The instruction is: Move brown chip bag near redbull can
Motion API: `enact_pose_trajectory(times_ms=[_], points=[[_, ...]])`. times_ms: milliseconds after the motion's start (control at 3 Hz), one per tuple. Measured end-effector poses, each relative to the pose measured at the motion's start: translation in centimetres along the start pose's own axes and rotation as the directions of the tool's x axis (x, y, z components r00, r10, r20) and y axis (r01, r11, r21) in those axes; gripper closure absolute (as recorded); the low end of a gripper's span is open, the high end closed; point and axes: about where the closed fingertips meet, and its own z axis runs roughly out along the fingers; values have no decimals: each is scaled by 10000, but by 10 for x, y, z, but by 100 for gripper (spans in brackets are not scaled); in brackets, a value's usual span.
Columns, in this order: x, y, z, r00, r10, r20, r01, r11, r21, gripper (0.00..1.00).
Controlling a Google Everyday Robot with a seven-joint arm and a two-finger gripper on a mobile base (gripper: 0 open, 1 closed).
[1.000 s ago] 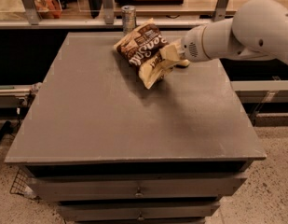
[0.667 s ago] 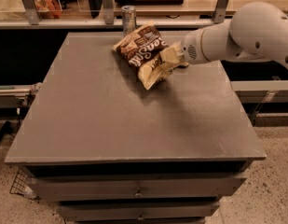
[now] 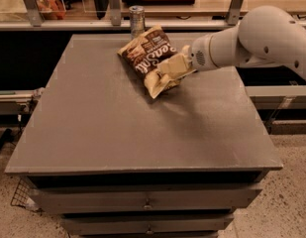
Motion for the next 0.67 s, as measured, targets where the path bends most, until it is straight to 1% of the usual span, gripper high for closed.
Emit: enact_pose_trajectory(times_ms=[333, 667], points=[[-6, 2, -8, 9998, -104, 139, 105, 9999, -102, 0], [-26, 8, -43, 9966, -563, 605, 563, 9984, 18, 0]])
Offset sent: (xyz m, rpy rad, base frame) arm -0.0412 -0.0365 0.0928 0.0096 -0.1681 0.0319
